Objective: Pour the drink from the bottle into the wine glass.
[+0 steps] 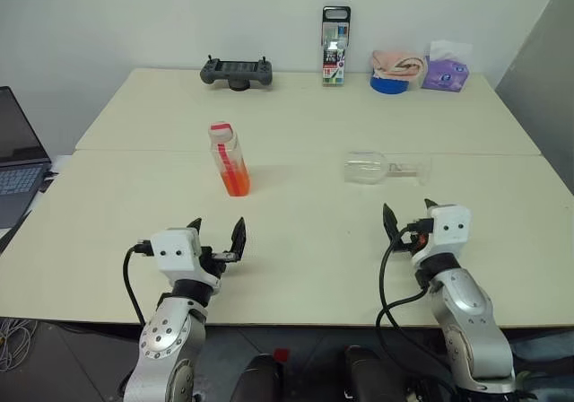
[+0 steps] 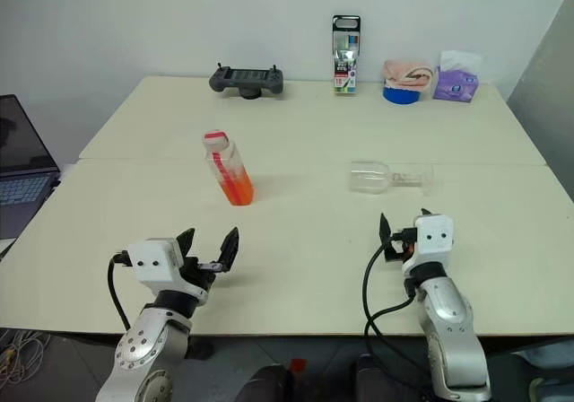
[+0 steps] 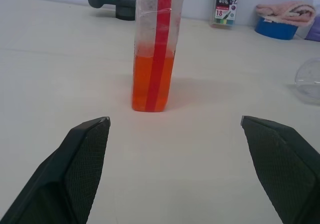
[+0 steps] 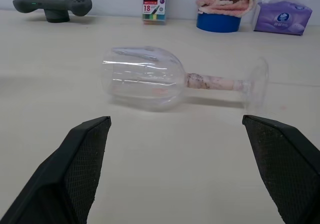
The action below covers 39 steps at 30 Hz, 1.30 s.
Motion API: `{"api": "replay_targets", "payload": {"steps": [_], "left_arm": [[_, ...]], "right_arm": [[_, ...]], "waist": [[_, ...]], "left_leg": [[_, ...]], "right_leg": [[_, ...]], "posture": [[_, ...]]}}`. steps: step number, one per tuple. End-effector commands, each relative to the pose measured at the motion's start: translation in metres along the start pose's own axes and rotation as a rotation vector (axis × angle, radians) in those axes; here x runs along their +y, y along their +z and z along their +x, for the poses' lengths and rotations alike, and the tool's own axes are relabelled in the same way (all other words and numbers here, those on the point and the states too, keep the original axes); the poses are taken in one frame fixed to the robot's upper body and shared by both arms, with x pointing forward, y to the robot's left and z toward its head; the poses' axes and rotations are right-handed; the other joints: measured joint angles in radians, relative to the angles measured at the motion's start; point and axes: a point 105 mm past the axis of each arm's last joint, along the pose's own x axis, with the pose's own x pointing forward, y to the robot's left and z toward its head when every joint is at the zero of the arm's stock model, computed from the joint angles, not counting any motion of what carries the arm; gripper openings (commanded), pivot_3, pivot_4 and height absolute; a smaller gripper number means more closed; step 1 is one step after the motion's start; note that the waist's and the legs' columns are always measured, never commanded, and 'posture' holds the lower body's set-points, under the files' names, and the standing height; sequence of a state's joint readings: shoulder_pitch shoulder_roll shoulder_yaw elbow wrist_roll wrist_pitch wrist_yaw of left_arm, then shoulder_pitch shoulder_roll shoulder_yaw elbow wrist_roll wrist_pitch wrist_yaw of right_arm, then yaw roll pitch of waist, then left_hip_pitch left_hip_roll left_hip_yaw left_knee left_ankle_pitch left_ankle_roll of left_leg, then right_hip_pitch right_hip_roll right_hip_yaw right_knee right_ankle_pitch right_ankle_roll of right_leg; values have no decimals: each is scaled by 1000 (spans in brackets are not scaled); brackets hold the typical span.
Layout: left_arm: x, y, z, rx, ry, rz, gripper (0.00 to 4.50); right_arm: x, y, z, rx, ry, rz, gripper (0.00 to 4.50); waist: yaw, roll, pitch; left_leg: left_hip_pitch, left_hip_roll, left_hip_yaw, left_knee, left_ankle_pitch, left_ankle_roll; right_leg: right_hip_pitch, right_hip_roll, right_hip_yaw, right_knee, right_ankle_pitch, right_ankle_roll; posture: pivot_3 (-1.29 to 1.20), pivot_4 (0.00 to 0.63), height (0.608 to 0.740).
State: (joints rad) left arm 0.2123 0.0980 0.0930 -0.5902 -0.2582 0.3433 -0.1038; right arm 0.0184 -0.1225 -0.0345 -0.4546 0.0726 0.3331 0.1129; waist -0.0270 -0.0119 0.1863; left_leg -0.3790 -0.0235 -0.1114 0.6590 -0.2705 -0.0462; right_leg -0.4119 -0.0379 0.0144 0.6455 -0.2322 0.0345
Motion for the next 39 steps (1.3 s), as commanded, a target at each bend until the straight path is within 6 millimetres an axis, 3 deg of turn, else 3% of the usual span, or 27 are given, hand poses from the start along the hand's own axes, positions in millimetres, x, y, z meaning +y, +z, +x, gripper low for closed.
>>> {"api": "replay_targets", "payload": {"steps": [1, 10, 17, 22, 29, 39], "left_arm": [[-5, 10, 1, -36, -4, 13, 4479], [-1, 9, 10, -39, 31, 8, 4479], [20, 21, 48, -77, 64, 93, 4479], [22, 32, 71, -116, 22, 137, 4479], [26, 42, 99, -163, 1, 182, 4479], [13, 47, 125, -216, -35, 187, 4479]], "right_arm": [[-1, 15, 2, -60, 2, -13, 4500], [24, 22, 8, -72, 167, -16, 4500], [79, 65, 28, -123, 579, -45, 4500], [96, 87, 37, -142, 739, -65, 4500], [117, 89, 26, -99, 942, -36, 4500], [121, 88, 29, -105, 940, -39, 4500]], "waist": [[0, 0, 0], [0, 0, 0], [-1, -1, 0], [0, -1, 0], [1, -1, 1], [1, -1, 1]], "left_leg": [[0, 0, 0, 0, 0, 0], [0, 0, 0, 0, 0, -1], [2, 0, 0, 1, 0, 0], [1, 0, -1, 1, 0, 0], [-1, 0, 0, 1, -1, -1], [-1, -1, 0, 1, -1, -1]], "right_leg": [[0, 0, 0, 0, 0, 0], [0, 1, 0, 0, 2, 3], [1, 3, -1, 1, 4, 4], [1, 3, -1, -1, 4, 5], [-1, 2, -1, -1, 4, 4], [-1, 2, 0, 0, 5, 6]], "posture": [[0, 150, 740], [0, 150, 740], [0, 150, 740], [0, 150, 740], [0, 150, 740], [0, 150, 740]]}}
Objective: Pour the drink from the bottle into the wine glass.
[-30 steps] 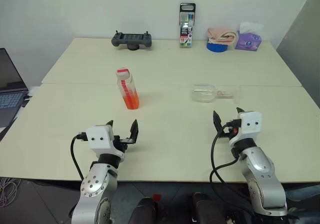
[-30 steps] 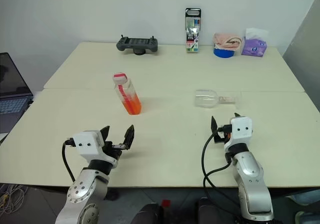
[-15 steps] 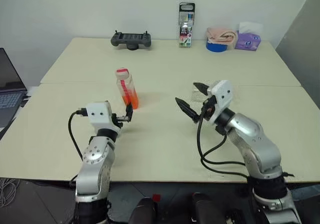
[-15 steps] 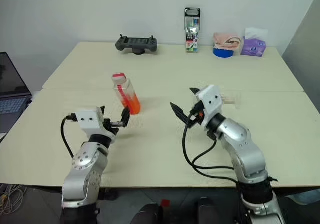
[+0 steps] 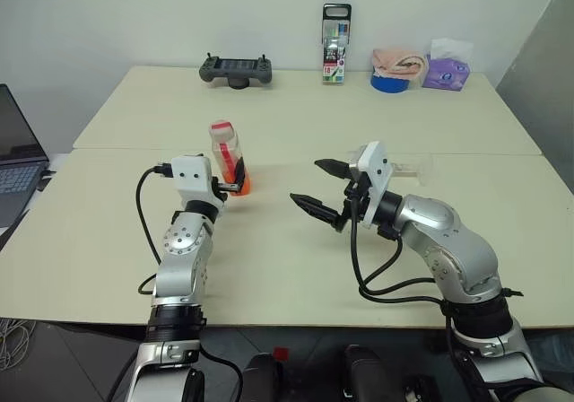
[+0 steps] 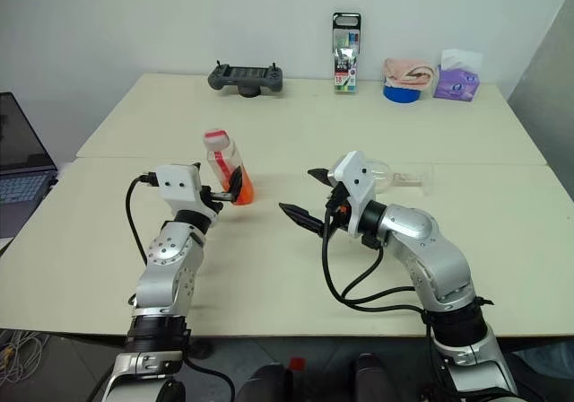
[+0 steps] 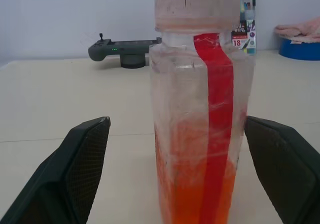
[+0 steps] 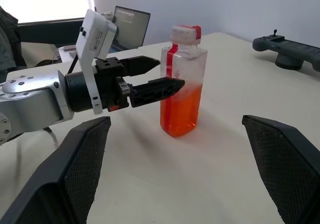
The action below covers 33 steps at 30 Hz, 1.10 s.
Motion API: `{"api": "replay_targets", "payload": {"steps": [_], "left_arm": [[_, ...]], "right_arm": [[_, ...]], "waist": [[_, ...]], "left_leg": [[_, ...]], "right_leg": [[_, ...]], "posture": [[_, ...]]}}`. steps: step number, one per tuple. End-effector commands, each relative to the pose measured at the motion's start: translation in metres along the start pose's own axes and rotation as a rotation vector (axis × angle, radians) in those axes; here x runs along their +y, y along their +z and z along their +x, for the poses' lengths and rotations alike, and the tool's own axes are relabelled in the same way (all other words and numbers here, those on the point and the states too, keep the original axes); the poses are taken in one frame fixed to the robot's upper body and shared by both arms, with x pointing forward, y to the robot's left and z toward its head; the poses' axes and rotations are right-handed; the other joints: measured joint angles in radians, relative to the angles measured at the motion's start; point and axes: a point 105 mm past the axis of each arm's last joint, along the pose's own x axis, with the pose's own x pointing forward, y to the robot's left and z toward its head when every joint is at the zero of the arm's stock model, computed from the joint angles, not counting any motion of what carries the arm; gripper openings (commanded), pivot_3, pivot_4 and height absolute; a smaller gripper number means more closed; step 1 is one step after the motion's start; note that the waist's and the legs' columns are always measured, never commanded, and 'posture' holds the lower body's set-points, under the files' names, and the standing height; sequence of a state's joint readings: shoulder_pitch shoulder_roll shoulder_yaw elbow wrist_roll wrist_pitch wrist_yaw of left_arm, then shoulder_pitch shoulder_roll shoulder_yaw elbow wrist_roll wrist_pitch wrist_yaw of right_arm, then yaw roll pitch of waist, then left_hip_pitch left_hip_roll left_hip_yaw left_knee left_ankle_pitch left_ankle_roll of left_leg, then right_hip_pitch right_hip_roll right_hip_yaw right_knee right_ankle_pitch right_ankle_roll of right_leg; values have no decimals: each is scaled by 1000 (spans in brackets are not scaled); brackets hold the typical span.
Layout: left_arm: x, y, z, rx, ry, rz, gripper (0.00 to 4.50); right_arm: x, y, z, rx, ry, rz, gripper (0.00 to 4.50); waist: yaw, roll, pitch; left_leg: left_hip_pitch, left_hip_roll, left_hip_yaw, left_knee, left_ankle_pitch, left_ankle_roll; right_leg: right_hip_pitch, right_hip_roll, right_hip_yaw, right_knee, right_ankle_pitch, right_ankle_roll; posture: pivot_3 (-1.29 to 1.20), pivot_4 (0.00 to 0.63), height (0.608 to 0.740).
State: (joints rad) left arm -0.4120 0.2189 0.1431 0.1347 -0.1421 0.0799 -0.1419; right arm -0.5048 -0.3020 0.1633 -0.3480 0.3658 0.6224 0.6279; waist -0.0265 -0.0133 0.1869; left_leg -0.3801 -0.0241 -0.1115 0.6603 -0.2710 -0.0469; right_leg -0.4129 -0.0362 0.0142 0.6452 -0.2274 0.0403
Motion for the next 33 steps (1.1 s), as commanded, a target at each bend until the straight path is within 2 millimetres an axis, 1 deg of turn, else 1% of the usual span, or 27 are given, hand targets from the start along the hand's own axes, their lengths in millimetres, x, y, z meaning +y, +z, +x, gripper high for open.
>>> {"api": "replay_targets", "payload": {"steps": [1, 4, 10, 13, 17, 20, 23, 24, 27, 29, 33], "left_arm": [[-2, 18, 8, -76, -8, 17, 4479], [-7, 20, 9, -89, -32, 23, 4479], [-4, 30, 18, -115, -5, 9, 4479], [0, 34, 23, -123, 25, -8, 4479], [-3, 35, 27, -110, 37, -74, 4479], [-6, 34, 27, -97, 50, -89, 4479], [-11, 36, 27, -111, 36, -107, 3934], [-12, 36, 27, -112, 30, -109, 3680], [-11, 37, 27, -112, 30, -103, 2694], [-8, 37, 27, -112, 37, -100, 2158], [-1, 43, 27, -125, 30, -87, 2131]], "right_arm": [[3, 13, 1, -47, 11, -38, 4500], [4, 9, 0, -35, 10, -40, 4500], [2, 6, 0, -30, -9, -38, 4500], [1, 5, 1, -28, -14, -36, 4500], [3, 3, 0, -23, -14, -34, 4500], [2, 2, 0, -19, -20, -33, 4500], [0, 3, -1, -28, -40, -36, 4500], [-1, 4, -1, -34, -46, -29, 4500], [-3, 5, -3, -35, -46, -32, 4500], [-5, 9, -4, -45, -51, -25, 4500], [-7, 28, -11, -89, -46, -7, 4500]], "waist": [[0, 0, 0], [0, 0, 0], [0, 0, 0], [0, 0, 0], [0, 0, 0], [0, 0, 0], [0, 0, 0], [0, 0, 0], [0, 0, 0], [0, 0, 0], [0, 0, 0]], "left_leg": [[0, 0, 0, 0, 0, 0], [0, 0, 0, 0, 0, 0], [0, 0, 0, 0, 0, 0], [0, 0, 0, 0, 0, 0], [0, 0, 0, 0, 0, 0], [0, 0, 0, 0, 0, 0], [0, 0, 0, 0, 0, 0], [0, 0, 0, 0, 0, 0], [0, 0, 0, 0, 0, 0], [0, 0, 0, 0, 0, 0], [0, 0, 0, 0, 0, 0]], "right_leg": [[0, 0, 0, 0, 0, 0], [0, 0, 0, 0, 0, 0], [0, 0, 0, 1, 0, 1], [0, 0, 0, 0, 0, 2], [0, 0, 0, 0, 1, 1], [-1, 0, 1, 0, 1, 1], [-1, 0, 0, 0, 1, 1], [-1, 0, 0, 1, 1, 1], [-1, 0, 0, 1, 1, 1], [-1, 0, 0, 1, 1, 1], [-1, 0, 1, 1, 1, 1]], "posture": [[0, 150, 740], [0, 150, 740], [0, 150, 740], [0, 150, 740], [0, 150, 740], [0, 150, 740], [0, 150, 740], [0, 150, 740], [0, 150, 740], [0, 150, 740], [0, 150, 740]]}}
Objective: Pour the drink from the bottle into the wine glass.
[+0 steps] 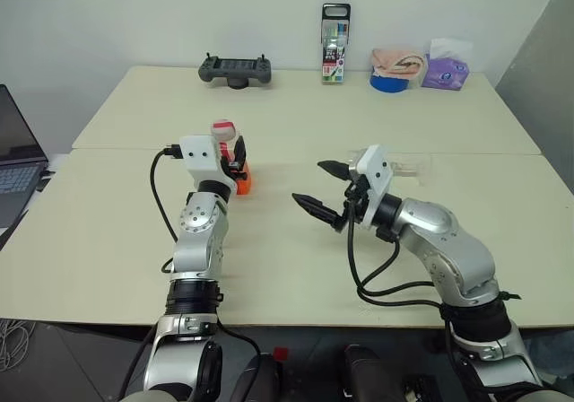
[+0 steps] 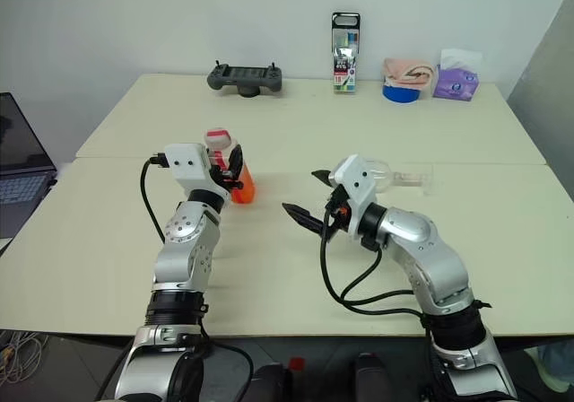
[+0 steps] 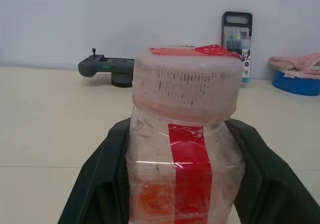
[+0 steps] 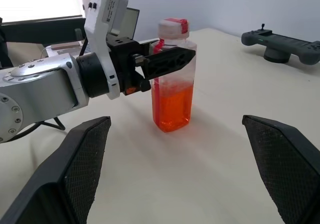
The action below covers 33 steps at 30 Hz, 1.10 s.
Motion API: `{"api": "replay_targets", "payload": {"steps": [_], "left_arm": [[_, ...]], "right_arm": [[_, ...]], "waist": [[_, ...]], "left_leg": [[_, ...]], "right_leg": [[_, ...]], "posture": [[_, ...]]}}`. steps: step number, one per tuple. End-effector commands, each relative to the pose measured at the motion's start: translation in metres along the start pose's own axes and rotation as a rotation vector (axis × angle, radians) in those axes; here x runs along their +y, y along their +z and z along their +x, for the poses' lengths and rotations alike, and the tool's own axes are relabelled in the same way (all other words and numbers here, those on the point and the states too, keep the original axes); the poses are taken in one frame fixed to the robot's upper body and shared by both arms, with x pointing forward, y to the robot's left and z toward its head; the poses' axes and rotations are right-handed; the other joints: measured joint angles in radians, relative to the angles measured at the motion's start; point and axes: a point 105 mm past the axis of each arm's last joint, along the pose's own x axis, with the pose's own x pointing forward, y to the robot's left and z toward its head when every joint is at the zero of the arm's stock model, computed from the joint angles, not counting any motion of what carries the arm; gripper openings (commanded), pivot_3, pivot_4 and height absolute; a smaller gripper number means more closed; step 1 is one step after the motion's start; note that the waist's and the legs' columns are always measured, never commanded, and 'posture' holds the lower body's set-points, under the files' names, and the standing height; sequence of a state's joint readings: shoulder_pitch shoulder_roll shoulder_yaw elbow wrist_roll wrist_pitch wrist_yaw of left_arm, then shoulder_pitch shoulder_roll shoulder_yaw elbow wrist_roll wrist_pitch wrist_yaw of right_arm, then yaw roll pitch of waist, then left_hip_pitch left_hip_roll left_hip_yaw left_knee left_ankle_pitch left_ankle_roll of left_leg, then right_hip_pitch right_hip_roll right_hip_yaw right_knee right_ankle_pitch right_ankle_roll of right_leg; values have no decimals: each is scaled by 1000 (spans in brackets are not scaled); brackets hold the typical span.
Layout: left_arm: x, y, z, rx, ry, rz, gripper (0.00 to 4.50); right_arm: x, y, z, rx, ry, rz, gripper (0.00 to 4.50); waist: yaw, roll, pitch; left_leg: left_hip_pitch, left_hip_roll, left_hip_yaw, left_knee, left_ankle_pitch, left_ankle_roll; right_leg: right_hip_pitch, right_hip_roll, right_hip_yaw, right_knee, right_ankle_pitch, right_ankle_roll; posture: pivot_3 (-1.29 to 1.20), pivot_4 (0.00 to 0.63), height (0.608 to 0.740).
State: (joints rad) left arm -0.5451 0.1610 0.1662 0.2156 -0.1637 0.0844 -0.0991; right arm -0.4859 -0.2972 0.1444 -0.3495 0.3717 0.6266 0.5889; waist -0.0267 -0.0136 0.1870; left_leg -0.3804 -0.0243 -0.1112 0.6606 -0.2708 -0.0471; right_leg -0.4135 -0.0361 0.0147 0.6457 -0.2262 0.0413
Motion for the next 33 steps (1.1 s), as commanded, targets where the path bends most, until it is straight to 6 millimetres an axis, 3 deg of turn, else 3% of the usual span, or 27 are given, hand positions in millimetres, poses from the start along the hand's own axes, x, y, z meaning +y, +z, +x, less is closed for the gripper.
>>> {"api": "replay_targets", "payload": {"steps": [1, 3, 6, 10, 22, 26, 31, 33], "left_arm": [[6, 29, 4, -89, -28, 1, 2131], [4, 34, 4, -99, -62, -6, 2131], [-24, 47, -8, -105, -355, 23, 2131], [-50, 50, -29, -77, -599, 55, 2131], [-105, 39, -57, -41, -775, -37, 2131], [-111, 39, -61, -43, -773, -57, 2131], [-113, 38, -64, -35, -776, -54, 2131], [-111, 37, -62, -31, -768, -47, 2131]], "right_arm": [[-2, 38, -9, -96, 7, -24, 4500], [-4, 44, -11, -101, 2, -18, 4500], [-23, 75, -13, -121, -110, -6, 4500], [-12, 74, -6, -55, -97, 4, 4500], [5, 59, 12, 10, -96, -1, 4500], [3, 45, 13, 57, -118, 12, 4500], [-2, 44, 13, 49, -153, 38, 4500], [-5, 49, 14, 24, -175, 42, 4112]], "waist": [[0, 0, 0], [0, 0, 0], [-3, -1, 1], [-3, 0, 0], [-3, 0, 0], [-3, 0, 0], [-3, 0, 0], [-3, 0, 0]], "left_leg": [[0, 0, 0, 0, 0, 0], [0, 0, 0, 0, 0, 0], [-2, 0, 1, 0, 0, 0], [-5, 1, 1, -1, 1, -1], [-5, 1, 2, -1, 1, 0], [-5, 1, 2, 0, 1, 0], [-5, 1, 3, 0, 1, 0], [-5, 1, 3, 0, 1, 0]], "right_leg": [[0, 0, 0, 0, 0, 0], [-1, 0, 0, 0, 0, 0], [-3, 0, 0, 2, 2, -4], [-6, 0, 1, 2, 3, -5], [-7, 0, 2, 2, 3, -5], [-7, 1, 2, 2, 3, -4], [-7, 1, 2, 2, 3, -4], [-7, 1, 2, 2, 3, -4]], "posture": [[0, 150, 740], [0, 150, 740], [0, 150, 740], [0, 150, 740], [0, 150, 740], [0, 150, 740], [0, 150, 740], [0, 150, 740]]}}
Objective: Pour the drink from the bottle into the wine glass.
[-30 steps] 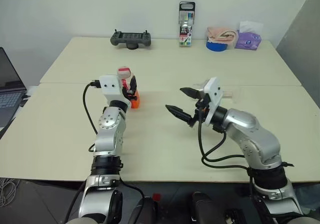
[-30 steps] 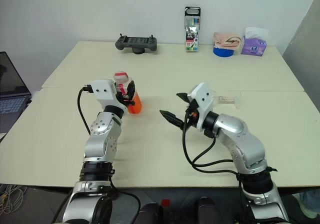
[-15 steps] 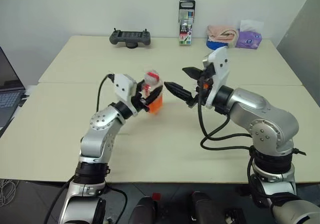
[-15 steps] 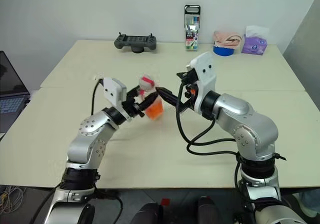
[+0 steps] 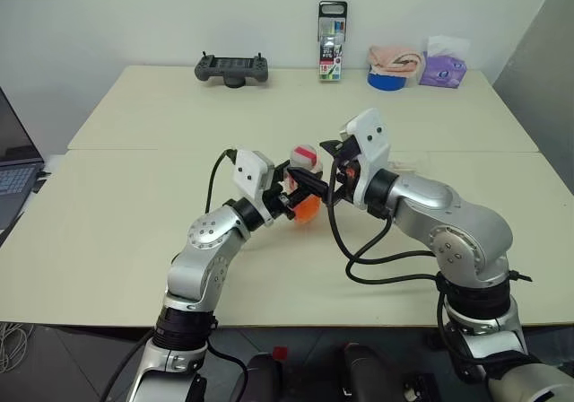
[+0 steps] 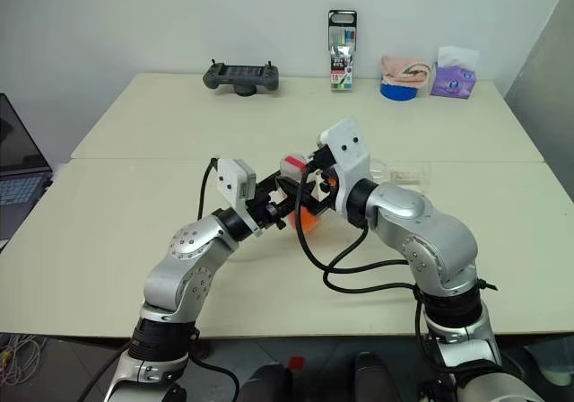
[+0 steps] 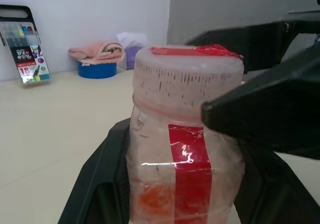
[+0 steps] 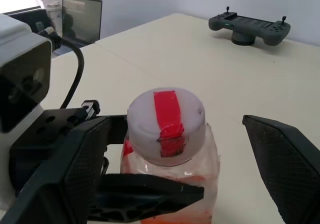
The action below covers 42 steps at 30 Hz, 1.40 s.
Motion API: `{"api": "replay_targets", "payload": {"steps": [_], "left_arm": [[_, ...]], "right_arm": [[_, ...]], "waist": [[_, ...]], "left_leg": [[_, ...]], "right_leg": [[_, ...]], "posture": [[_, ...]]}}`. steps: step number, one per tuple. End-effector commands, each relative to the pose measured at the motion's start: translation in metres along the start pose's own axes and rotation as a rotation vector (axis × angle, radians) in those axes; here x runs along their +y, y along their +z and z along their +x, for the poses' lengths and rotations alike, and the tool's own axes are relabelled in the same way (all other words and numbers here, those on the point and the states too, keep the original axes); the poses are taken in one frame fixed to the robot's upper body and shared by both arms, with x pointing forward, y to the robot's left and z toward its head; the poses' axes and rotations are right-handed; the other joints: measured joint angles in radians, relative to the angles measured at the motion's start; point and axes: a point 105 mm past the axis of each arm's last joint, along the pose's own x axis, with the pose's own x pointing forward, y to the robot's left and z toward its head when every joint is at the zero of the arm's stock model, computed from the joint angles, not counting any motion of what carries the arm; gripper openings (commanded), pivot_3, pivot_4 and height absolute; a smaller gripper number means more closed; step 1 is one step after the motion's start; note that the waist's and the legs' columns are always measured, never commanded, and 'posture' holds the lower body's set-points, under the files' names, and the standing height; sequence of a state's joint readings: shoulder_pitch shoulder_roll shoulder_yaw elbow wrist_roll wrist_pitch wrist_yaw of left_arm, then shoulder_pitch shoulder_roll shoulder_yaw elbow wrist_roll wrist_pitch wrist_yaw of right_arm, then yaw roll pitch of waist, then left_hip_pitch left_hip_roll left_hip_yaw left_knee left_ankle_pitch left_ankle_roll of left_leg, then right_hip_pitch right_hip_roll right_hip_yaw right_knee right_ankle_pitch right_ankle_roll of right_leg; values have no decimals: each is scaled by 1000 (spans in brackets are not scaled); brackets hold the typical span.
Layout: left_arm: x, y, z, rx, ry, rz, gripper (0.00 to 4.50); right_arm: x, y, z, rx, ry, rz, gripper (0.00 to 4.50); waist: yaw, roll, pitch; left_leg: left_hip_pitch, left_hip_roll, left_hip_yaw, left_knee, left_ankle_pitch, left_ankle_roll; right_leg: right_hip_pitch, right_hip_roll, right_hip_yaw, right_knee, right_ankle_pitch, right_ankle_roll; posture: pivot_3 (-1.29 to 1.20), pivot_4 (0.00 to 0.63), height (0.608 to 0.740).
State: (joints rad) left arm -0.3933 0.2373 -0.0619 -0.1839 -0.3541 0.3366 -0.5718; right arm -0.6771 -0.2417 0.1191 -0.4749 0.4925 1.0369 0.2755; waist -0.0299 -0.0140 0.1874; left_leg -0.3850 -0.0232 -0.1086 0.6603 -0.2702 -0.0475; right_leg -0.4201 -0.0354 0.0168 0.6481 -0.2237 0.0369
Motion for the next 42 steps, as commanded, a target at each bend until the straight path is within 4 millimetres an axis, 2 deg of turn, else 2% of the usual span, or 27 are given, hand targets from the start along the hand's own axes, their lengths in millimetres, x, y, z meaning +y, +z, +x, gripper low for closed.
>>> {"api": "replay_targets", "payload": {"steps": [1, 2, 3, 10, 20, 23, 26, 29, 31, 32, 33, 35, 36, 37, 38, 42], "left_arm": [[-3, 18, 1, -62, -7, 47, 2131], [-1, 18, 1, -59, 1, 51, 2131], [0, 17, 1, -57, 7, 49, 2131], [2, 15, 1, -49, 16, 49, 2131], [2, 18, 2, -56, 8, 60, 2131], [2, 17, 1, -53, 14, 61, 2131], [2, 16, -1, -50, 23, 57, 2131], [2, 16, -2, -50, 26, 55, 2131], [-1, 16, -2, -51, 9, 46, 2131], [-3, 16, -2, -49, -8, 42, 2131], [-8, 16, -2, -39, -52, 21, 2131], [-15, 14, -2, -4, -142, -37, 2131], [-16, 13, -4, 16, -178, -56, 2131], [-16, 12, -5, 29, -197, -65, 2131], [-17, 12, -7, 46, -224, -74, 2130], [-21, 14, -12, 94, -318, -59, 2130]], "right_arm": [[-6, 17, -2, -77, -43, -9, 3924], [-6, 19, -1, -84, -43, -4, 3608], [-6, 20, -1, -85, -39, -2, 3561], [-6, 21, 1, -78, -38, -6, 3561], [-4, 10, 3, -24, -24, -4, 3561], [-7, 13, 4, -40, -43, -5, 2931], [-8, 14, 5, -47, -50, -5, 1996], [-9, 14, 5, -45, -51, -14, 1873], [-17, 21, 3, -72, -52, -43, 1873], [-20, 26, 2, -93, -32, -67, 1873], [-16, 30, -1, -111, 68, -87, 1873], [9, 18, -19, -38, 416, -111, 1873], [21, 11, -35, 14, 595, -105, 1873], [27, 6, -46, 49, 703, -98, 1873], [27, 6, -51, 54, 760, -112, 1872], [10, 4, -46, 98, 775, -198, 1872]], "waist": [[0, 0, 0], [0, 0, 0], [0, 0, 0], [0, 0, 0], [0, 0, 0], [0, 0, 0], [0, 0, 0], [-1, 0, 0], [-1, 0, 0], [-1, 0, 0], [-1, 0, 0], [2, 0, 0], [4, 0, 0], [6, 0, 0], [4, -1, 0], [-18, -1, 1]], "left_leg": [[0, 0, 0, 0, 0, 0], [0, 0, 0, 0, 0, 0], [0, 0, 0, 0, 0, 0], [0, 0, 0, 0, 0, 0], [0, 0, 0, 0, 0, 0], [0, 0, 0, 0, 0, 0], [0, 0, 0, 0, 0, 0], [0, 0, 0, 0, 0, 0], [0, 0, 0, 0, 0, 0], [0, 0, 0, 0, 0, 0], [0, 0, 0, 0, 0, 0], [0, 0, 0, 0, 0, 0], [0, -1, 0, 0, 0, 0], [0, -1, 0, 0, 0, 0], [0, -2, 0, 0, -1, 1], [1, 1, 3, 0, -2, 3]], "right_leg": [[0, 0, 0, 0, 0, 0], [0, 0, 0, 0, 0, 0], [0, 0, 0, 0, 0, 0], [0, 0, 0, 0, 0, 0], [0, 0, 0, 0, 0, 0], [0, 0, 0, 0, 0, 0], [0, 0, 0, 0, 0, 0], [0, 0, 0, 0, 0, 0], [0, 0, 0, 0, 0, 0], [0, 0, 0, 0, 0, 0], [0, 0, 0, 0, 0, 0], [0, 0, 0, -1, 0, 0], [1, 0, -1, -1, 0, 0], [2, 0, -1, -2, 0, 0], [2, -1, -1, -3, 0, 0], [1, 1, 0, -2, 0, 0]], "posture": [[0, 150, 740], [0, 150, 740], [0, 150, 740], [0, 150, 740], [0, 150, 740], [0, 150, 740], [0, 150, 740], [0, 150, 740], [0, 150, 740], [0, 150, 740], [0, 150, 740], [0, 150, 740], [0, 150, 740], [0, 150, 740], [0, 150, 740], [0, 150, 740]]}}
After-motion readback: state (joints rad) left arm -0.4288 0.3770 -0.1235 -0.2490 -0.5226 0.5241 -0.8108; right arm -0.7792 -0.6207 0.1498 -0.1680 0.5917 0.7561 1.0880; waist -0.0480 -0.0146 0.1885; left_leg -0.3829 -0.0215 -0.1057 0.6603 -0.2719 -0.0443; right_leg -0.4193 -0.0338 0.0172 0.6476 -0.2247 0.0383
